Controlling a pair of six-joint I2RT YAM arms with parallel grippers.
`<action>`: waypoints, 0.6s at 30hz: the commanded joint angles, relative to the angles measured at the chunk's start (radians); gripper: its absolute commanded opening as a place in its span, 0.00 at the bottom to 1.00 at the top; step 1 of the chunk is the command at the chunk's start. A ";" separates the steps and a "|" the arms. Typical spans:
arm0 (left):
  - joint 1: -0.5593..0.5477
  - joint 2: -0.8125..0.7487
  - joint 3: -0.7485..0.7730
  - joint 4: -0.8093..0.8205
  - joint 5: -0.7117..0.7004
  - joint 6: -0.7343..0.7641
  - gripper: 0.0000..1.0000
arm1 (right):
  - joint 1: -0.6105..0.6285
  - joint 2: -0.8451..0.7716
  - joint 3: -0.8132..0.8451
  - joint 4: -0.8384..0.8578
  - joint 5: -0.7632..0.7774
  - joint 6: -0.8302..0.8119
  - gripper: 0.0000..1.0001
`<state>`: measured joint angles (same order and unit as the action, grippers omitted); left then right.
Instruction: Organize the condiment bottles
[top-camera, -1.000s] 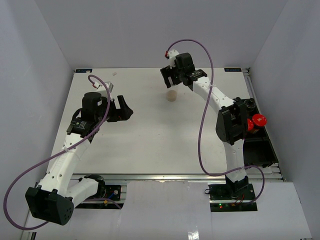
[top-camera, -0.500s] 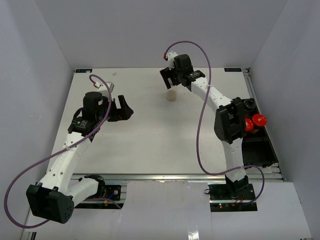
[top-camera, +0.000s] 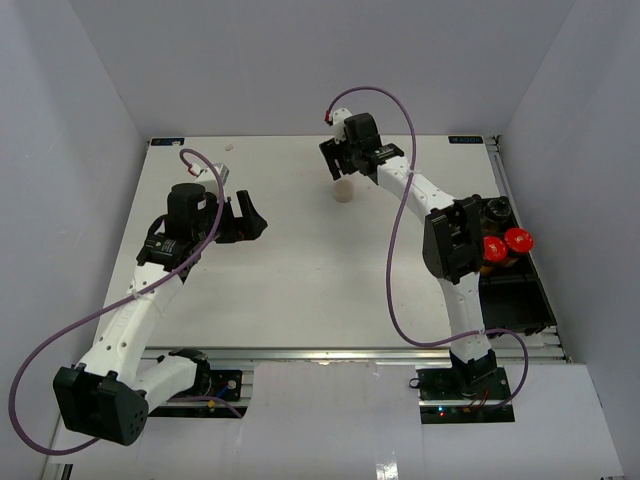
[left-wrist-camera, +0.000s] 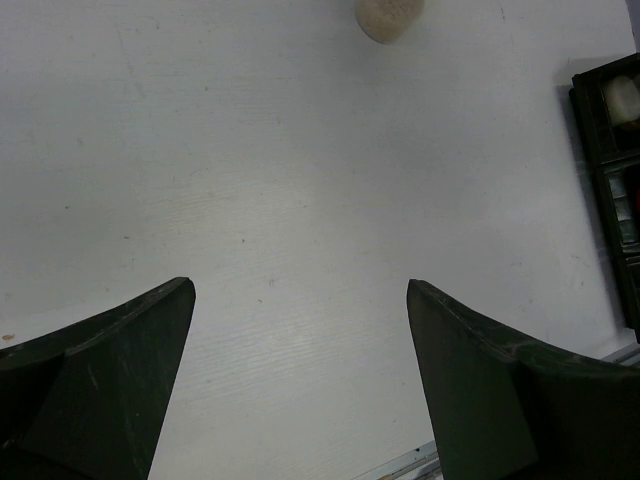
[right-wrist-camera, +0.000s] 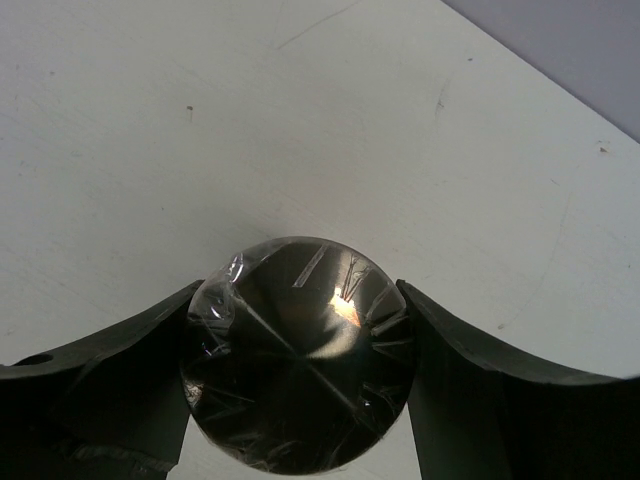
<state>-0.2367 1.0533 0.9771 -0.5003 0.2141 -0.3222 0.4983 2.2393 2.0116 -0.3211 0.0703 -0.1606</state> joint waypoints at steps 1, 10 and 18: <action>0.006 -0.006 0.005 0.008 0.000 0.008 0.98 | 0.003 -0.061 -0.035 0.063 0.033 0.000 0.32; 0.005 0.005 0.028 -0.003 0.015 -0.010 0.98 | 0.003 -0.229 -0.110 0.024 0.072 0.055 0.08; 0.005 0.045 0.017 0.026 0.033 -0.027 0.98 | 0.002 -0.529 -0.381 0.044 0.126 0.111 0.08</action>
<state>-0.2367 1.0675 0.9771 -0.4931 0.2184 -0.3339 0.4995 1.9163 1.7117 -0.3439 0.1356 -0.0911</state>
